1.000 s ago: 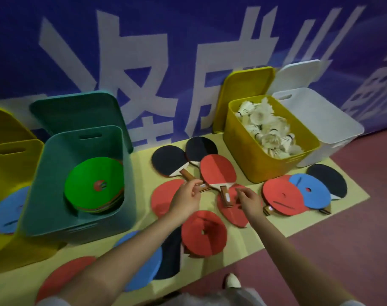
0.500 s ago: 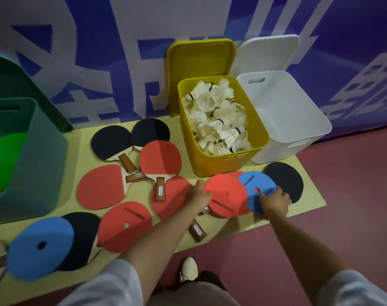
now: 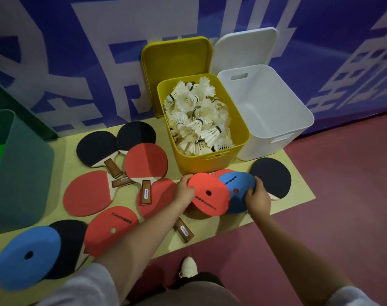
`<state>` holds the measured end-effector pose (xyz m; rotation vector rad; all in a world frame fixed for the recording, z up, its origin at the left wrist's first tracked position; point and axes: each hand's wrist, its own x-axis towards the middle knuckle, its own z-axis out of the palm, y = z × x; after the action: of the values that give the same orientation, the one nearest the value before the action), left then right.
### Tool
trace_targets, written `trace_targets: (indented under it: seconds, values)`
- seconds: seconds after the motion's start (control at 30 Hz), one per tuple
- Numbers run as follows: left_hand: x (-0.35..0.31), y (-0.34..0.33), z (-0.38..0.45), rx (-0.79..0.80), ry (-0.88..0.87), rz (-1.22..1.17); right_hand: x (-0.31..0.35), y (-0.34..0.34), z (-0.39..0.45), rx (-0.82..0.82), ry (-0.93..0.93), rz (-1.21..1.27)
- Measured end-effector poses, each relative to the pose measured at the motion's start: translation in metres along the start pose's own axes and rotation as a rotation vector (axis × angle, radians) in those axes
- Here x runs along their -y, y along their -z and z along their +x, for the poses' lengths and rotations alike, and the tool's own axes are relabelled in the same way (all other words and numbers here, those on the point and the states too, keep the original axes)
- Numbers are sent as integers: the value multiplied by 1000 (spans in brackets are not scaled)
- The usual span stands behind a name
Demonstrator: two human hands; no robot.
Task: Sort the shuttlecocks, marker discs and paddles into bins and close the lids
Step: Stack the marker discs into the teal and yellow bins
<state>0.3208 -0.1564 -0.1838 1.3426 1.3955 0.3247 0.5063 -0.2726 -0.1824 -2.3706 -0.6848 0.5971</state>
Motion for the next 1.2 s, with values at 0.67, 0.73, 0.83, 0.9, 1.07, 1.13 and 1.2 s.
trace_targets:
  seconds: [0.67, 0.73, 0.83, 0.9, 1.07, 1.13, 1.2]
  values:
    - [37, 265, -45, -357, -136, -410, 148, -110, -110, 329, -4, 577]
    - [38, 300, -48, -430, -158, -478, 183, -127, -122, 344, 36, 626]
    - [43, 356, -52, -474, -185, -565, 238, -154, -143, 331, 138, 656]
    - [46, 397, -55, -516, -216, -582, 272, -175, -158, 328, 181, 670]
    - [64, 493, -69, -573, -260, -671, 349, -223, -203, 364, 138, 817]
    - [79, 527, -75, -595, -281, -702, 373, -243, -220, 391, 134, 871]
    - [97, 559, -81, -634, -298, -707, 396, -261, -239, 416, 140, 890]
